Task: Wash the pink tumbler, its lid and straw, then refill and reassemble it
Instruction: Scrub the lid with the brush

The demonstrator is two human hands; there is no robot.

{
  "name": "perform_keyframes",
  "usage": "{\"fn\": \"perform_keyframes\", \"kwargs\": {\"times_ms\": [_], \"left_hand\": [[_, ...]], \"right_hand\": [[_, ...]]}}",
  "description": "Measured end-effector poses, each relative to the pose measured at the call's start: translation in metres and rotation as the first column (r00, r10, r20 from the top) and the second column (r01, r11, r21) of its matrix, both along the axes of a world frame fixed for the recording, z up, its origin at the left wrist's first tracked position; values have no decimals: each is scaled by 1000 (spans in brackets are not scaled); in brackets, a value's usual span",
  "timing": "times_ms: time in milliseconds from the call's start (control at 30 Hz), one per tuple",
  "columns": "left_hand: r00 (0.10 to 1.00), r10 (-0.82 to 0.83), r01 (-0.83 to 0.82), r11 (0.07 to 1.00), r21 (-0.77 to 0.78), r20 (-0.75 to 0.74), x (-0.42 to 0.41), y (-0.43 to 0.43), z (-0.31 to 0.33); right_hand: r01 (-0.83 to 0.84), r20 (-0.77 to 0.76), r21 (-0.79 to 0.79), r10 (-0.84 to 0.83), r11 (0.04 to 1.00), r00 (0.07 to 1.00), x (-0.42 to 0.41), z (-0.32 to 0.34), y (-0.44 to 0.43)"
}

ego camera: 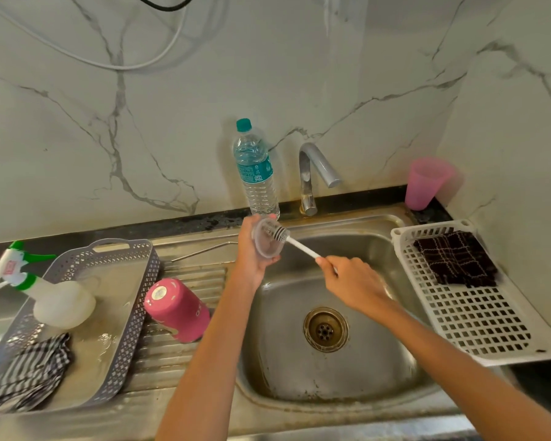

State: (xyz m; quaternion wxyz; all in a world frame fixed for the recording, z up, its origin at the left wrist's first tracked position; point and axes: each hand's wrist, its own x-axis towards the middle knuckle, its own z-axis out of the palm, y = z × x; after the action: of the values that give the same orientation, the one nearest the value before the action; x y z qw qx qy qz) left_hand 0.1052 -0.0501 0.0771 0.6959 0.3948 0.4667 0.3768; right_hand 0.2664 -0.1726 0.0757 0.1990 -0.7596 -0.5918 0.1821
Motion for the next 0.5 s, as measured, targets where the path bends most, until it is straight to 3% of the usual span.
{"fn": "perform_keyframes", "kwargs": {"times_ms": [167, 267, 367, 500], "left_hand": [[995, 98, -97, 994, -48, 15, 5, -2, -4], [996, 69, -65, 996, -62, 50, 8, -7, -10], [995, 85, -82, 994, -70, 45, 14, -10, -9], [954, 288, -264, 940, -216, 84, 13, -6, -14]], "right_hand": [[-52, 53, -46, 54, 998, 997, -24, -4, -36], [-29, 98, -2, 29, 1000, 995, -22, 4, -27], [50, 20, -40, -49, 998, 999, -15, -2, -21], [113, -63, 6, -113, 994, 992, -31, -14, -38]]}}
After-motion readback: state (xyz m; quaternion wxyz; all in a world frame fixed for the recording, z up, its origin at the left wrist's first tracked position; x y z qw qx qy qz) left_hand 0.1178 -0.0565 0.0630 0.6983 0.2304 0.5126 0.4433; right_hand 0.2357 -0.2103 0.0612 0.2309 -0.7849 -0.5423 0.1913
